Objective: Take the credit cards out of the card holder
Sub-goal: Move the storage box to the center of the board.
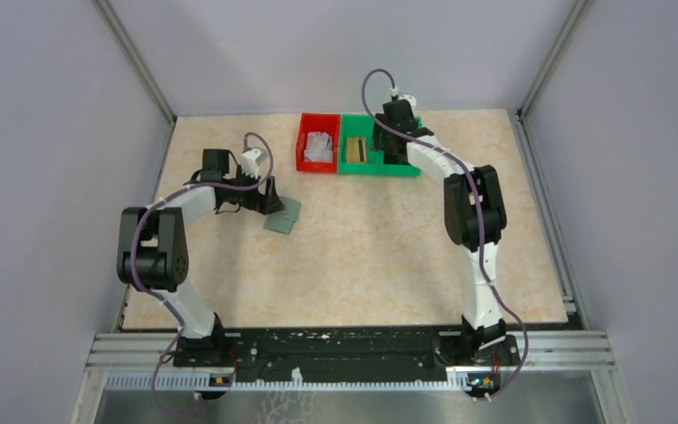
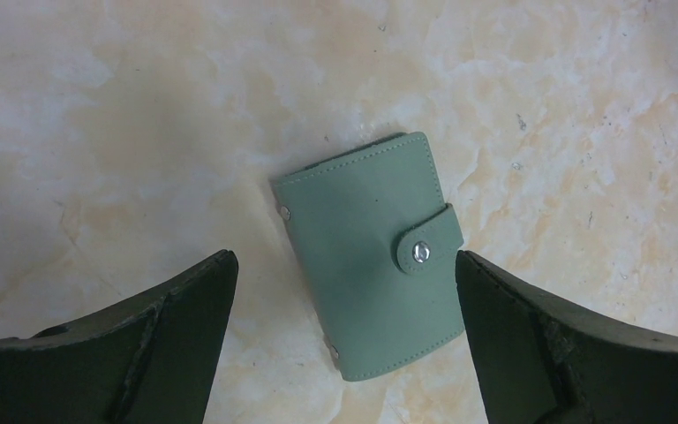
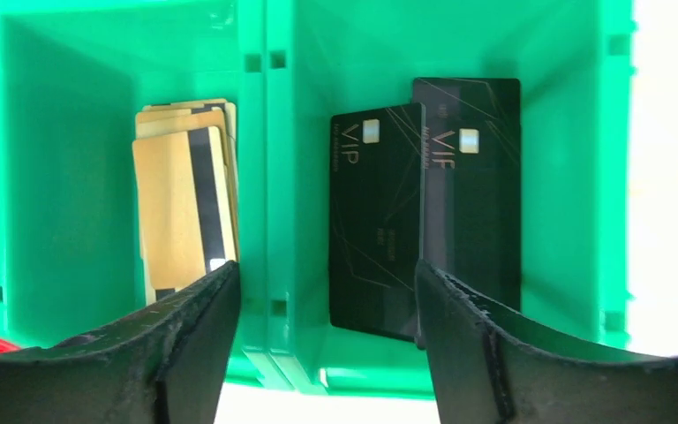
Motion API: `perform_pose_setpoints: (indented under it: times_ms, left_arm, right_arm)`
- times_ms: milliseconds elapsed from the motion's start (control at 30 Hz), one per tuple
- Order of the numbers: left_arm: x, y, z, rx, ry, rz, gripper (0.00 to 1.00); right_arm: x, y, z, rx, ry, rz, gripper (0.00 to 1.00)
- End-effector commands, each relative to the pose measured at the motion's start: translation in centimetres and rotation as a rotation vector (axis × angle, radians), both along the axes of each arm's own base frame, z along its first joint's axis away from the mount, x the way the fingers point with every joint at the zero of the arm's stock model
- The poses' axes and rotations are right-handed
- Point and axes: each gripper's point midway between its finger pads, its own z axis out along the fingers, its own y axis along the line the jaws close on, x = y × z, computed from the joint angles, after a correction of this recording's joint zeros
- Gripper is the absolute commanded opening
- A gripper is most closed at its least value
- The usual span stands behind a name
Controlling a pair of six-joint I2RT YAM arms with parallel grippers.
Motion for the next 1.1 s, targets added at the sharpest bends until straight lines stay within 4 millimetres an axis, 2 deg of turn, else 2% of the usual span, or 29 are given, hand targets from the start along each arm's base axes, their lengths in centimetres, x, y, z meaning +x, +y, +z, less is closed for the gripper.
perform_pose_setpoints:
  times_ms: [0,200,333,433,567,733,867,1000,1067]
  left_arm:
    - [2.0,-0.4,0.5,0.009,-0.063,-0.024,0.96]
    - [2.2,-1.2,-0.3,-0.01,-0.046,-0.047,0.88]
    - [2.1,-1.8,-0.8,-0.014,-0.04,-0.059,0.79]
    - [2.0,-2.3,-1.0,-0.024,-0.039,-0.075,0.71]
    - [1.2,-3.4,-1.7,0.002,-0.033,-0.121,0.59]
    - [-1.2,-5.2,-2.1,0.009,-0.022,-0.193,0.47]
    - [-4.2,-6.3,-2.7,0.01,0.008,-0.25,0.4]
    - [-7.6,-7.0,-2.6,-0.019,0.056,-0.292,0.39]
    - [-8.9,-7.3,-2.2,-0.039,0.059,-0.307,0.39]
  right_arm:
    - [1.6,1.6,2.1,-0.011,-0.05,0.033,0.65]
    - [1.8,3.4,0.8,-0.04,-0.033,0.063,0.46]
    - [1.3,3.3,0.4,-0.066,-0.025,0.039,0.29]
    - [0.2,2.6,0.0,-0.073,-0.019,0.009,0.18]
    - [-2.0,2.5,-0.3,-0.072,-0.029,0.005,0.12]
    - [-4.9,2.3,-0.6,-0.058,-0.022,0.007,0.09]
    - [-7.0,2.0,-0.4,-0.037,-0.021,0.016,0.09]
    - [-9.1,2.3,0.1,0.001,-0.021,0.046,0.08]
    - [-10.1,2.5,-0.3,-0.005,-0.011,0.059,0.07]
